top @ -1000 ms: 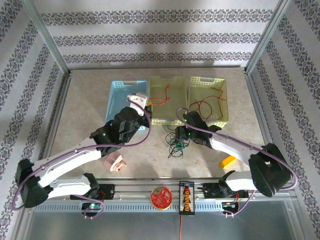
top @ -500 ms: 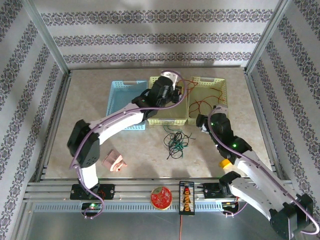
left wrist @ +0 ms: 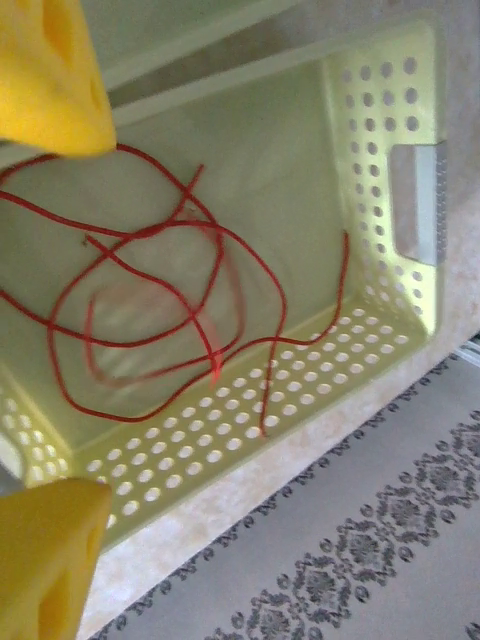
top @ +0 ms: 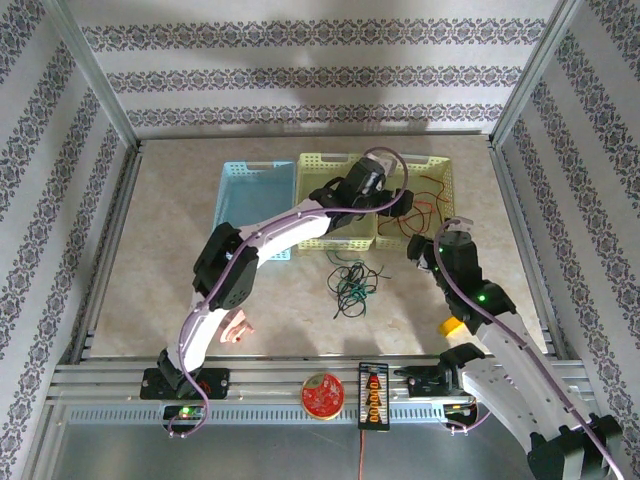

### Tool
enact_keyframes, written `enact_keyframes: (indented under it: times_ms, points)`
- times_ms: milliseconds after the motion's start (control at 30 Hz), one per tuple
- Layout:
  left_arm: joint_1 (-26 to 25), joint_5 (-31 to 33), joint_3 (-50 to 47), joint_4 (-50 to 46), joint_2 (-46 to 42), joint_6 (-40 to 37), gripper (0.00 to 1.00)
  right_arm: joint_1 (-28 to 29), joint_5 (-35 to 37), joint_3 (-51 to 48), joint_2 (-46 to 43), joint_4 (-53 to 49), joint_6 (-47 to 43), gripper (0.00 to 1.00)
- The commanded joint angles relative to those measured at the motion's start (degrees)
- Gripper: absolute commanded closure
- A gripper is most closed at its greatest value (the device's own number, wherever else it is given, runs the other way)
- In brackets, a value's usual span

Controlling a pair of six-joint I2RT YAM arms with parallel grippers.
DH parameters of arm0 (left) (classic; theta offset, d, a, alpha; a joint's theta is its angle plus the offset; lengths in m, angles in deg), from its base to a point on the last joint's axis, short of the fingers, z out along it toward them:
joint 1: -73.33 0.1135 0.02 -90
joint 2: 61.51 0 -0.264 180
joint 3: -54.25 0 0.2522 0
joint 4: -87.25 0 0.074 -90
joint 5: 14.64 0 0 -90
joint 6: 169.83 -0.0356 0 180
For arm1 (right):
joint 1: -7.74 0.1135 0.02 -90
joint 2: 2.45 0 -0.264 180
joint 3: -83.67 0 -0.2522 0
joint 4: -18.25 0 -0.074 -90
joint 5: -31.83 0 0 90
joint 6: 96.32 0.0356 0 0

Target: Untangle the cables

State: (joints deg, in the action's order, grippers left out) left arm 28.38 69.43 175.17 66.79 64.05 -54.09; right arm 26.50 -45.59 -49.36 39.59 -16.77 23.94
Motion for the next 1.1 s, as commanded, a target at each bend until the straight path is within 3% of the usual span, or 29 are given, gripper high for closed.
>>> enact_keyframes:
  times_ms: [0,233,433,700,1067]
  points:
    - [-0.3,3.6,-9.0,2.0,-10.7,-2.3,0.03,1.3,-7.7,0.2,1.7,0.0,-1.9,0.35]
    - [-0.3,7.7,-34.4,-1.2,-26.7,-4.2,0.01,11.9,-15.6,0.3,6.7,2.5,-7.7,0.35]
    - [-0.3,13.2,-49.6,-4.3,-36.0,0.7,0.01,18.5,-19.1,1.1,11.3,3.2,-9.9,0.35]
    - [-0.3,15.0,-50.8,-7.8,-36.7,3.4,0.0,25.5,-16.2,6.2,18.9,1.5,-14.3,0.36]
    - [-0.4,15.8,-49.6,-7.6,-38.0,2.9,0.01,26.3,-14.9,9.6,24.9,0.7,-16.2,0.4]
